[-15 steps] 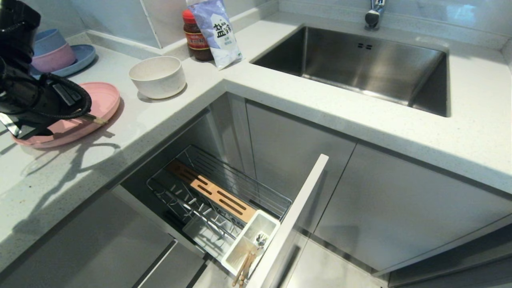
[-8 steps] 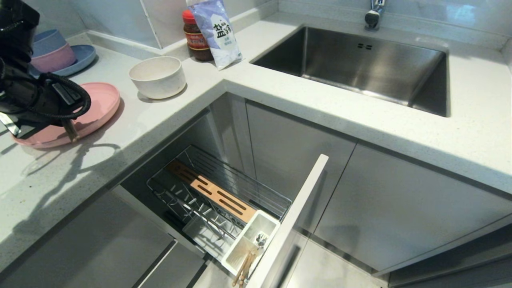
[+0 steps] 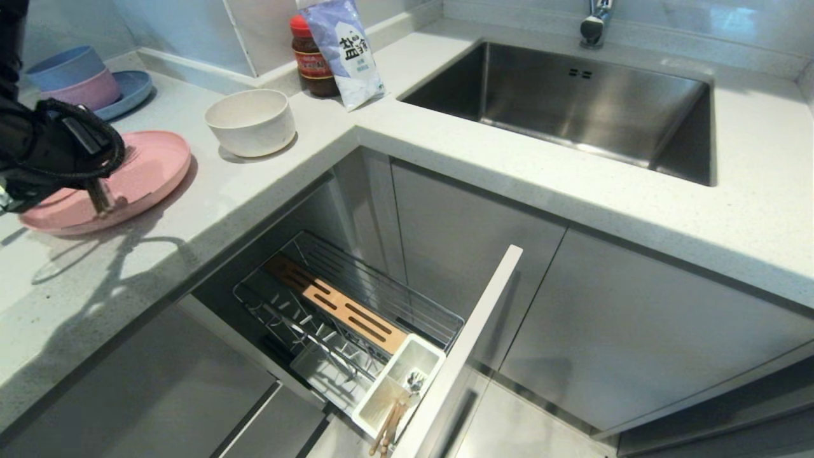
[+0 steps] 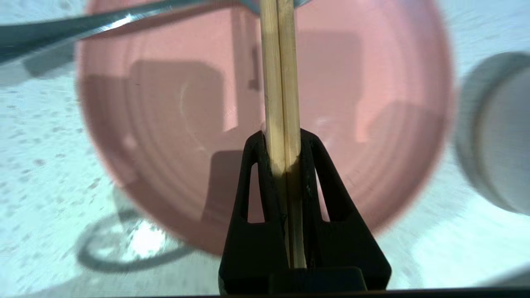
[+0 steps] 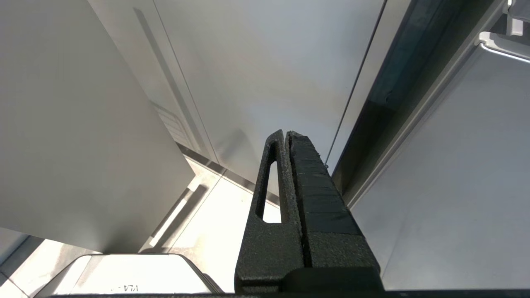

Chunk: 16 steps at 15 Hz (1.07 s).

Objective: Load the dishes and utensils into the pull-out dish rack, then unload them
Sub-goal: Pick up the chopsticks and place it in the cupboard

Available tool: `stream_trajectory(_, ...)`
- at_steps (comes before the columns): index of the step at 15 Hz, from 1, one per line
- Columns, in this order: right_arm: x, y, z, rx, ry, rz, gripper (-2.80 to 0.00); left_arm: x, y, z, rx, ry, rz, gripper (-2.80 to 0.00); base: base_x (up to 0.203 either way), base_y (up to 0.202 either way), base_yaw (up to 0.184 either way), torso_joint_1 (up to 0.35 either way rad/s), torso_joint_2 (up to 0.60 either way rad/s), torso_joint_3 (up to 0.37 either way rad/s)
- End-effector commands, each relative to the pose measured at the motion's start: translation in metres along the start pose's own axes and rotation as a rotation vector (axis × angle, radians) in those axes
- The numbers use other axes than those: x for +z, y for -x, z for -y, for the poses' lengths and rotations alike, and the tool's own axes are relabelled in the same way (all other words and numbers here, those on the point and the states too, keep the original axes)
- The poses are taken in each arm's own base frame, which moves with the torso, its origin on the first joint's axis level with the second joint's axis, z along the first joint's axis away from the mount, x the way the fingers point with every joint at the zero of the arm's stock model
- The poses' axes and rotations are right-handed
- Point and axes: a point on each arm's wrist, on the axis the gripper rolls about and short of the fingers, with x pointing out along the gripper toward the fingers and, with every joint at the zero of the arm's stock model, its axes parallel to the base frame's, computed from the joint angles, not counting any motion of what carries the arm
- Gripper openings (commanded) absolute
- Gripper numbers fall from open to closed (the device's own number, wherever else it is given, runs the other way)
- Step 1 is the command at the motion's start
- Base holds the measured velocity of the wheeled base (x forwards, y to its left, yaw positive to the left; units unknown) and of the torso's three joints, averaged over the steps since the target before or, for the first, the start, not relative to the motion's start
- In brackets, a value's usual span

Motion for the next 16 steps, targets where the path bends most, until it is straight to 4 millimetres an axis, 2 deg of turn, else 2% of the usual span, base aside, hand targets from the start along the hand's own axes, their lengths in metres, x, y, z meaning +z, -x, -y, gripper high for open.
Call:
stream_trajectory(1, 0.0, 0.0, 0.0, 0.0, 0.0, 0.001, -2.8, 0.007, 0.035, -0.007, -0.068, 0.027, 0.048, -2.8, 0.0, 0.0, 0.0, 0.0, 0.0, 0.0)
stream_trajectory(5, 0.0, 0.0, 0.0, 0.0, 0.0, 0.001, -2.8, 0.0, 0.094, -0.009, -0.279, 0.021, 0.051, -2.8, 0.0, 0.0, 0.0, 0.0, 0.0, 0.0)
stream_trajectory(8, 0.0, 0.0, 0.0, 0.0, 0.0, 0.001, -2.8, -0.014, 0.13, -0.009, -0.47, -0.023, -0.015, -2.8, 0.0, 0.0, 0.0, 0.0, 0.0, 0.0)
stream_trajectory(13, 0.0, 0.0, 0.0, 0.0, 0.0, 0.001, -2.8, -0.055, 0.151, 0.001, -0.657, -0.192, -0.183, -2.8, 0.0, 0.0, 0.0, 0.0, 0.0, 0.0)
stream_trajectory(16, 0.0, 0.0, 0.0, 0.0, 0.0, 0.001, -2.8, -0.073, 0.147, 0.002, -0.605, -0.334, -0.29, -2.8, 0.0, 0.0, 0.0, 0.0, 0.0, 0.0)
